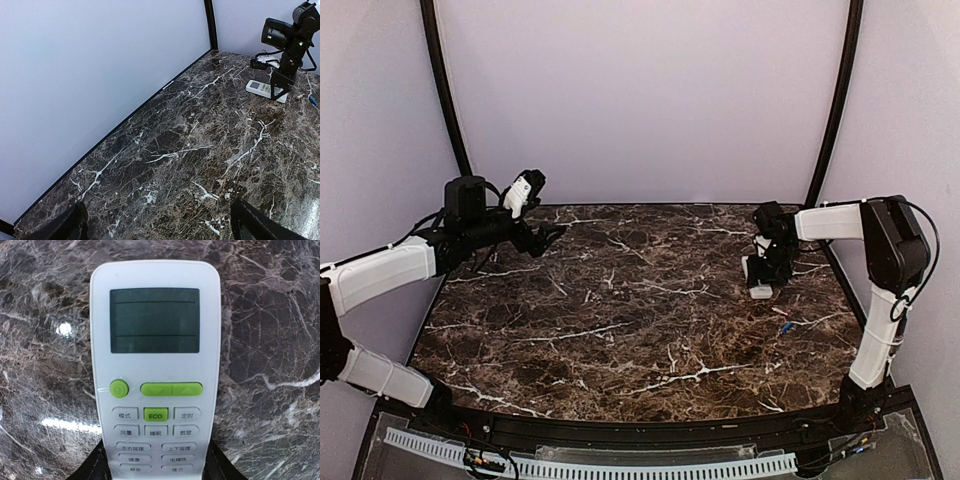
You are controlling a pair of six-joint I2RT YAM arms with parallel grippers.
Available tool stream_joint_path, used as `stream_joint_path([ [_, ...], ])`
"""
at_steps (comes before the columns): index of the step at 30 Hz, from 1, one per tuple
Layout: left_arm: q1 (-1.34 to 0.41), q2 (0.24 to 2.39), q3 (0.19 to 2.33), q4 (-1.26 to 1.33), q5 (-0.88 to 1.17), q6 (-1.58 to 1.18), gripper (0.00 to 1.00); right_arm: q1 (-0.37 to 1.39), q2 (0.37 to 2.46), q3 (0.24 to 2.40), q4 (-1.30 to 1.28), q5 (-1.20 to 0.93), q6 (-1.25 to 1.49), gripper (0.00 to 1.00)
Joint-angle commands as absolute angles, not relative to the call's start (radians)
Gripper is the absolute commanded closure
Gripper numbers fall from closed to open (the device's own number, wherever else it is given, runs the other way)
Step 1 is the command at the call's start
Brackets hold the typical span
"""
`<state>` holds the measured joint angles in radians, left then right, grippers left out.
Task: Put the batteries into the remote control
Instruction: Pick up the remote control from the center of the board, then pass from the right arm to the left
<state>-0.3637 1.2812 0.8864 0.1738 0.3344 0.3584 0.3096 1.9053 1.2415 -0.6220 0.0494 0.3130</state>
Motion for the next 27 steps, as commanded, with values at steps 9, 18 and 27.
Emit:
stream_joint_path([
  [9, -0.641, 1.218, 0.93, -0.078, 0.307, 0.871, 0.01, 0.455, 1.818, 1.349, -0.772, -0.428, 0.056, 0.84],
  [18, -0.926, 1.386, 0.938, -0.179, 0.049, 1.139, 0.01, 0.701, 1.814, 1.386, -0.746, -0.734, 0.049, 0.91],
  [27, -0.945, 1.425, 0.922, -0.131, 0.068, 1.107, 0.03, 0.821, 1.859, 1.417, -0.712, -0.783, 0.045, 0.92],
])
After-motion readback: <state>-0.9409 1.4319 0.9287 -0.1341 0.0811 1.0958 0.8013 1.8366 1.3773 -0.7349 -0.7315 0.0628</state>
